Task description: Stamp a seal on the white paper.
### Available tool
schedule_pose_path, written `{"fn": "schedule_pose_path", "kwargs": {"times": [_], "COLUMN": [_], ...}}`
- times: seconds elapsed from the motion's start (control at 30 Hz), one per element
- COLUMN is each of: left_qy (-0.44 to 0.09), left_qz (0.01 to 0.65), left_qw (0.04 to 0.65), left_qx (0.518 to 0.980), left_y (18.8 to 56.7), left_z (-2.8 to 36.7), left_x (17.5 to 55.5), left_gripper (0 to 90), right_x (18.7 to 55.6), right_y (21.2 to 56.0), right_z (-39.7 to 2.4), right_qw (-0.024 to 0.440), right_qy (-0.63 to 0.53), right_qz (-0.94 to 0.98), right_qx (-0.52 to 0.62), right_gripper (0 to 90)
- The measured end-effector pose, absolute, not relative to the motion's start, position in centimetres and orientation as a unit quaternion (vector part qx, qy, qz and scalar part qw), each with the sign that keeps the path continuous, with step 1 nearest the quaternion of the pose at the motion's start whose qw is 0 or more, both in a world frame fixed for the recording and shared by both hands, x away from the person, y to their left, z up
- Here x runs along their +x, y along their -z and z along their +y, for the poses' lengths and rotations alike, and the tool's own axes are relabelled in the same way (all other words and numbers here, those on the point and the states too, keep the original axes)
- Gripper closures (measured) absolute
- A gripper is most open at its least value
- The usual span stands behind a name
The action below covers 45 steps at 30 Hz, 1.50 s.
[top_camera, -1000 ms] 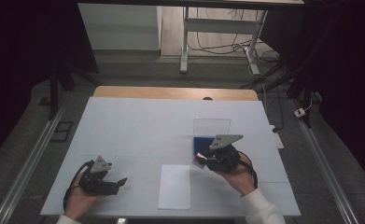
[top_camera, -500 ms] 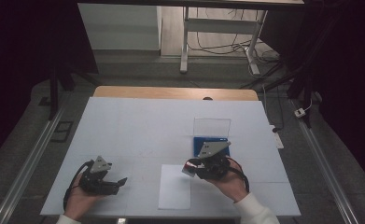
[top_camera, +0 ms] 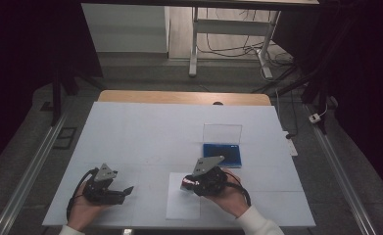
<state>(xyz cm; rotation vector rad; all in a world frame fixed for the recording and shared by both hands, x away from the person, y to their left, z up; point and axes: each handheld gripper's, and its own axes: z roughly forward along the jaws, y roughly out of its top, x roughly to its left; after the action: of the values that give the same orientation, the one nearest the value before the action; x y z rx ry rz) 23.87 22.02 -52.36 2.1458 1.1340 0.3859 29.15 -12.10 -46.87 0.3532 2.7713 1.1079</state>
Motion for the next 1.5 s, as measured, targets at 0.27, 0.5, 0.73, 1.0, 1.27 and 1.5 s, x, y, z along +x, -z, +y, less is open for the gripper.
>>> {"fn": "schedule_pose_path", "kwargs": {"times": [0.27, 0.5, 0.73, 1.0, 1.27, 1.5], "left_qy": [-0.149, -0.147, -0.147, -0.146, -0.147, -0.148], "left_qz": [0.436, 0.434, 0.434, 0.433, 0.434, 0.435], "left_qw": [0.336, 0.336, 0.334, 0.334, 0.334, 0.334], "left_qx": [0.822, 0.823, 0.824, 0.824, 0.824, 0.823], "left_y": [52.3, 52.3, 52.3, 52.3, 52.4, 52.5], "left_z": [22.0, 22.0, 22.1, 22.2, 22.3, 22.3], "left_x": [23.8, 23.8, 23.8, 23.9, 23.9, 23.9], "left_gripper": [17.8, 17.7, 17.8, 17.8, 17.8, 17.9], "right_x": [29.1, 29.1, 29.3, 29.5, 29.6, 29.7], "right_y": [47.5, 48.2, 48.7, 49.1, 49.3, 49.3], "right_z": [-11.0, -10.4, -10.3, -10.2, -10.2, -10.2], "right_qw": [0.070, 0.070, 0.073, 0.073, 0.072, 0.071], "right_qy": [-0.360, -0.347, -0.342, -0.333, -0.332, -0.331], "right_qz": [0.924, 0.929, 0.931, 0.934, 0.934, 0.935], "right_qx": [0.110, 0.107, 0.106, 0.107, 0.107, 0.108], "right_gripper": [69.7, 69.6, 69.7, 69.6, 69.6, 69.6]}}
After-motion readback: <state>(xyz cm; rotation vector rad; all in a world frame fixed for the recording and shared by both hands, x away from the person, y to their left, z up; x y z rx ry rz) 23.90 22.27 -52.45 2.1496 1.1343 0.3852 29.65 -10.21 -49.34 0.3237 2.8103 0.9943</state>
